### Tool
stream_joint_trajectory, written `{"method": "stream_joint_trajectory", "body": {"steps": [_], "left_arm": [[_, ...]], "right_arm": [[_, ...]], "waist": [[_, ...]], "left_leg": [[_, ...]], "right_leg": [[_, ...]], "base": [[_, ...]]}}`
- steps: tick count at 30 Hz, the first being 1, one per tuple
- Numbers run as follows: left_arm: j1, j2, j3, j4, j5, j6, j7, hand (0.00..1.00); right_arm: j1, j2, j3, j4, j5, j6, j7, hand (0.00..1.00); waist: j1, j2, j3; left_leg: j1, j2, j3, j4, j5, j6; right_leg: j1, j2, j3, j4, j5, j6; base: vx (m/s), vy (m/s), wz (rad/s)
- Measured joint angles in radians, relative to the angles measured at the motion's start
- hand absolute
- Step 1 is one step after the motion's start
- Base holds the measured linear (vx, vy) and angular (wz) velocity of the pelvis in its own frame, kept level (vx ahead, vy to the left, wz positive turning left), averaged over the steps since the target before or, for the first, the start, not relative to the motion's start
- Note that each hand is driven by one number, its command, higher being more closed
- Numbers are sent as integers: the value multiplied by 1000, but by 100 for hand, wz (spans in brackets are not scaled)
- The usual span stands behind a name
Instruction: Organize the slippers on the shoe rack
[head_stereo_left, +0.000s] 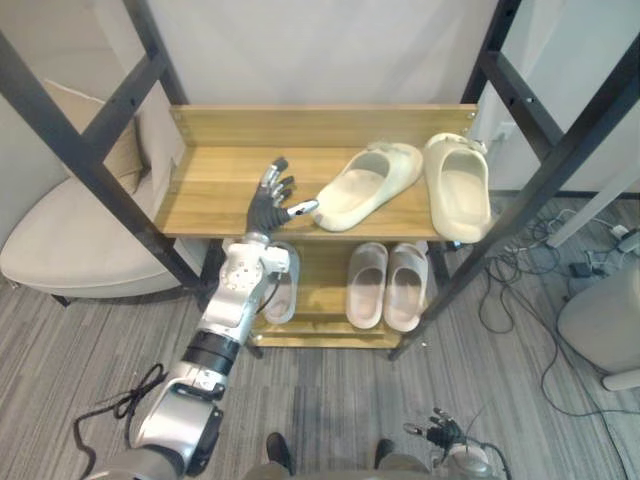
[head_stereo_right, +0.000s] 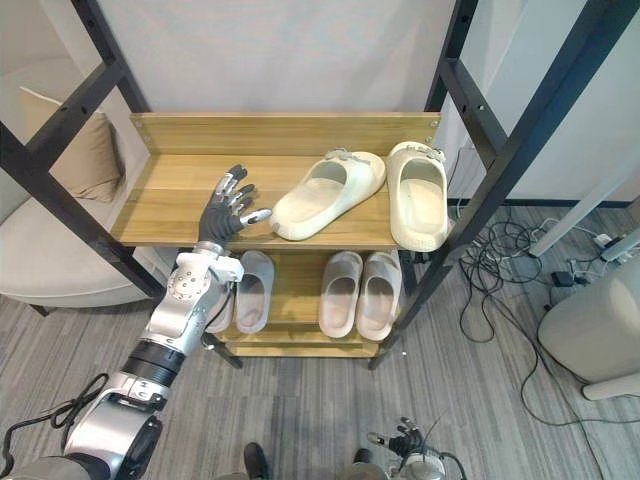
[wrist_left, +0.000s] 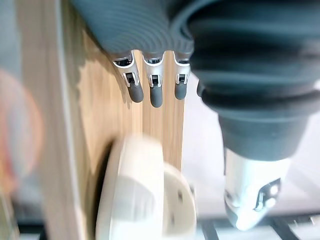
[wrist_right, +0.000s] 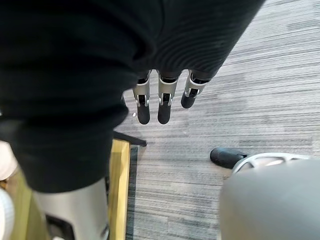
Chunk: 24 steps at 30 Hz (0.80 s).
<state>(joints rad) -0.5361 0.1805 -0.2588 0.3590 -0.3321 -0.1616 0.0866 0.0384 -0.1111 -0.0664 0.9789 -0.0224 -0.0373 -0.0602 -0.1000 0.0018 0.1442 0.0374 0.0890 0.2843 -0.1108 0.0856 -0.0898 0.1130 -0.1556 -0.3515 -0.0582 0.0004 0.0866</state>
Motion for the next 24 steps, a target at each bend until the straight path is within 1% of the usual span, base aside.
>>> {"method": "stream_joint_trajectory", "body": {"steps": [5, 10, 13, 15, 18, 24], "left_arm": [[1, -38, -53, -7, -26, 1, -4, 0], [4, -48, -120, -19, -45, 1, -7, 0], [9, -62, -151, -28, -49, 2, -17, 0], [9, -85, -175, -29, -63, 5, -33, 0], [9, -103, -206, -30, -64, 8, -33, 0], [9, -118, -232, -29, -89, 18, -30, 0]], "right_arm": [[-9, 23, 2, 0, 0, 0, 0, 0], [-19, 35, 38, 8, 0, 3, 0, 0], [-27, 36, 38, 21, 1, 8, 0, 0], [-28, 36, 38, 21, 1, 8, 0, 0], [-34, 36, 39, 21, 1, 8, 0, 0], [-36, 37, 40, 21, 1, 10, -2, 0]], "waist": [[0, -3, -3], [1, -8, -6], [1, -8, -7], [1, -8, -7], [1, -9, -8], [1, -11, -12]], "left_leg": [[3, -2, -11, 0, 0, 0], [3, -3, -14, 0, 0, 0], [4, -4, -14, 0, 0, 0], [6, -3, -13, 0, -1, 0], [9, -3, -10, 0, -2, -1], [12, -3, 1, 0, -2, -1]], "right_leg": [[12, 0, -11, -4, -1, 1], [15, -1, -14, -5, -1, 1], [16, -2, -14, -5, -1, 1], [17, -2, -13, -6, -1, 1], [19, -2, -11, -6, -1, 1], [19, -2, -7, -7, -1, 1]], "base": [[-3, -2, 7], [-5, 1, 2], [0, 0, 0], [0, 0, 0], [0, 0, 0], [-3, 1, -1]]}}
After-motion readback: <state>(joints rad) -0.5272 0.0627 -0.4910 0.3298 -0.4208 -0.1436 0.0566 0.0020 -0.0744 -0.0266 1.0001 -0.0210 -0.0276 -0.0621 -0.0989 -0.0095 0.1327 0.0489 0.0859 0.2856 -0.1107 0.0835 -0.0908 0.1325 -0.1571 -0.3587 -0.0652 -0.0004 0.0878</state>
